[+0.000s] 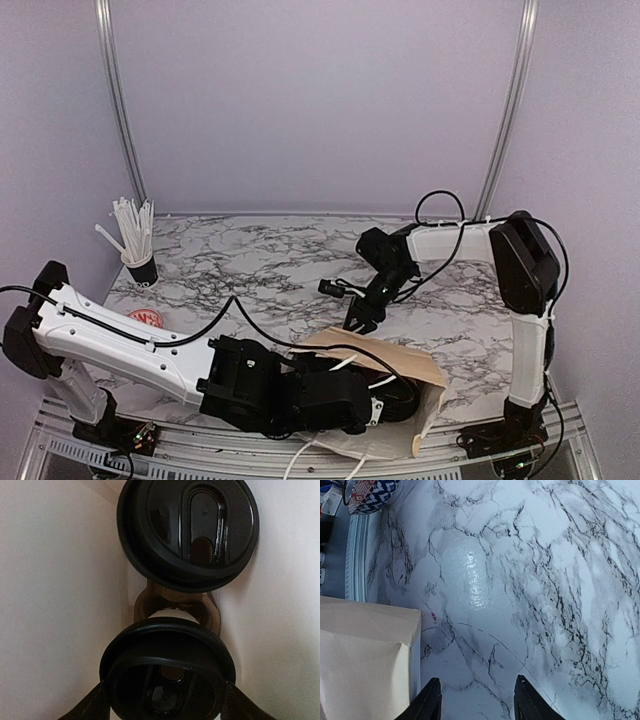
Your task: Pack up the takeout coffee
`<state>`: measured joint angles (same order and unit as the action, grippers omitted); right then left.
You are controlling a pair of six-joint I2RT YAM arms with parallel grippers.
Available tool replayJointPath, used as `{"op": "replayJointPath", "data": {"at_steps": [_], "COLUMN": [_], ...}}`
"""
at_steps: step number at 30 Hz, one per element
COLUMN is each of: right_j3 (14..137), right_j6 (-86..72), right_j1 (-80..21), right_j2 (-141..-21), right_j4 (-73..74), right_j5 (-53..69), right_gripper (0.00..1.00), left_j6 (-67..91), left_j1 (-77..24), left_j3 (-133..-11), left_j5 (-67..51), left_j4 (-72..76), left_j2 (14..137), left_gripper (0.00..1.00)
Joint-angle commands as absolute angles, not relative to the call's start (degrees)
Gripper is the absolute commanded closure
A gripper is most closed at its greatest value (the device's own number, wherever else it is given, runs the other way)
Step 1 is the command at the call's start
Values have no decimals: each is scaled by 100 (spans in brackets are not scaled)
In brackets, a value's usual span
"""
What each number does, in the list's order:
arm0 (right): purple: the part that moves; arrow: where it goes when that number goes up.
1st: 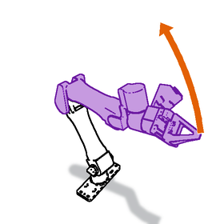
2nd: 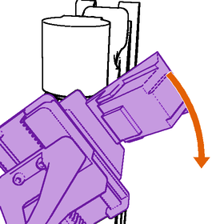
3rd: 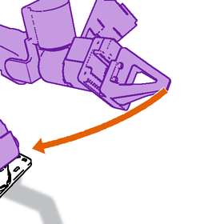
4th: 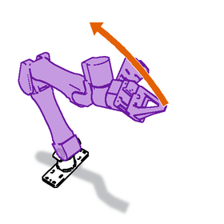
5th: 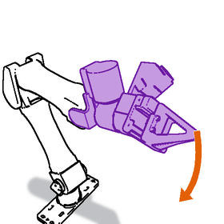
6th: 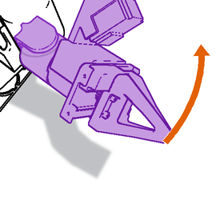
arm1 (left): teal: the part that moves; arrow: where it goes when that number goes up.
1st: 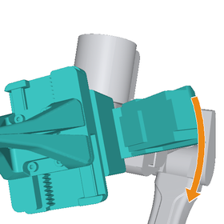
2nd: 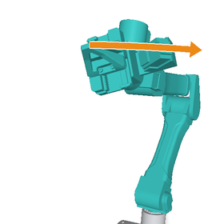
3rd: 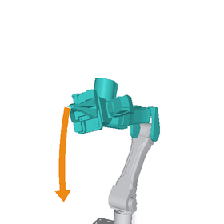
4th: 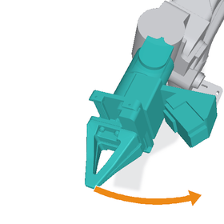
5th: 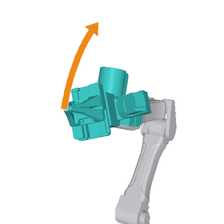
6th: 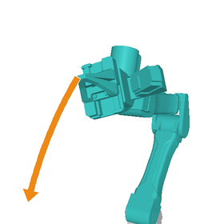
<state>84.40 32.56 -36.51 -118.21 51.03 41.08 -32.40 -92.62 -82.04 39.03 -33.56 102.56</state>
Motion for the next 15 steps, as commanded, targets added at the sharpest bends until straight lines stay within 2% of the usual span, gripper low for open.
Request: {"op": "replayJointPath", "data": {"at_steps": [1, 15], "right_j3": [8499, 8570], "right_j6": [3172, 3309], "right_j1": [-3784, -3915], "right_j2": [-11633, -11873], "right_j4": [5036, 5191], "right_j5": [4151, 4432], "right_gripper": [52, 52], "left_j6": [-3331, -3477], "left_j1": [-9171, -9012], "left_j3": [-8065, -7906], "left_j5": [3924, 4211], "left_j4": [-3213, -2883], "left_j2": [10371, 10421], "left_gripper": [44, 44]}}
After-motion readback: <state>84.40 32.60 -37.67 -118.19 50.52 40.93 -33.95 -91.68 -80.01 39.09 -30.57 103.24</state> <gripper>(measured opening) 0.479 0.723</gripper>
